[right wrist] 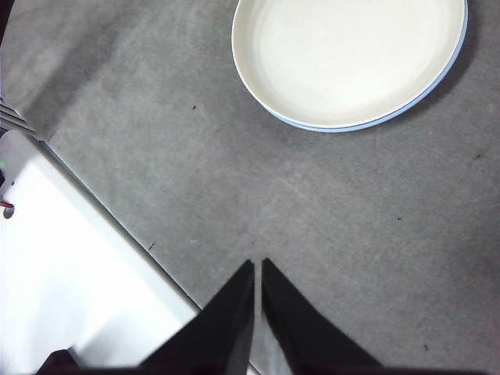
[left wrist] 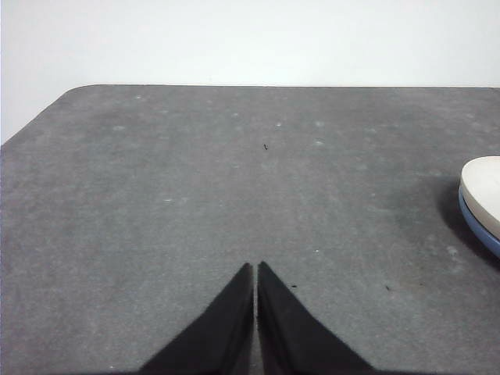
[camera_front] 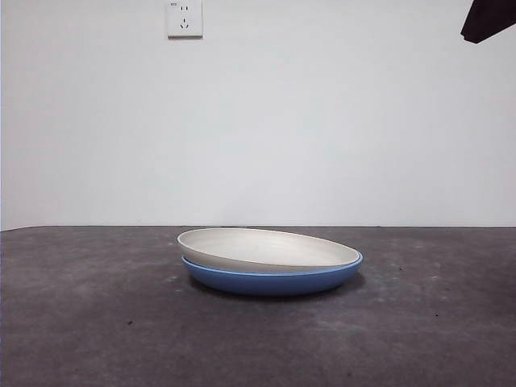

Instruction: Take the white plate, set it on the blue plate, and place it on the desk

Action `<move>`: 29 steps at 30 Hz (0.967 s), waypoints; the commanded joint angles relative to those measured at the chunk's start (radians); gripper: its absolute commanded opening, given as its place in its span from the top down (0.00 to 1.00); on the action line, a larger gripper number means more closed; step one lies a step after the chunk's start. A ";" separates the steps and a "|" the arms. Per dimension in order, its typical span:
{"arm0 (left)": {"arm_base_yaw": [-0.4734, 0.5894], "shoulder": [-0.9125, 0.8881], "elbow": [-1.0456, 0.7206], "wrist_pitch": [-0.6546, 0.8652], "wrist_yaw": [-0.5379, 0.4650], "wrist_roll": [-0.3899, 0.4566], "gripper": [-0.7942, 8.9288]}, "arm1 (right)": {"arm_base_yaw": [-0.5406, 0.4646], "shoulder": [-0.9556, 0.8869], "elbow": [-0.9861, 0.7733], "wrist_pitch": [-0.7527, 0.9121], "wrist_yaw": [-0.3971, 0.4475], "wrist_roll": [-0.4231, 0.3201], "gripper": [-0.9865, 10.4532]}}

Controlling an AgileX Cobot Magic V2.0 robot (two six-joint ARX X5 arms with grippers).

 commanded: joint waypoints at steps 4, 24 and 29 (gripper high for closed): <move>0.003 -0.002 -0.021 -0.007 0.002 -0.006 0.91 | 0.005 0.008 0.019 0.010 -0.001 -0.015 0.90; 0.003 -0.002 -0.021 -0.007 0.002 -0.006 0.91 | -0.108 -0.070 0.018 0.105 -0.004 -0.067 0.90; 0.003 -0.002 -0.021 -0.007 0.002 -0.006 0.91 | -0.248 -0.210 -0.027 0.253 -0.001 -0.102 0.90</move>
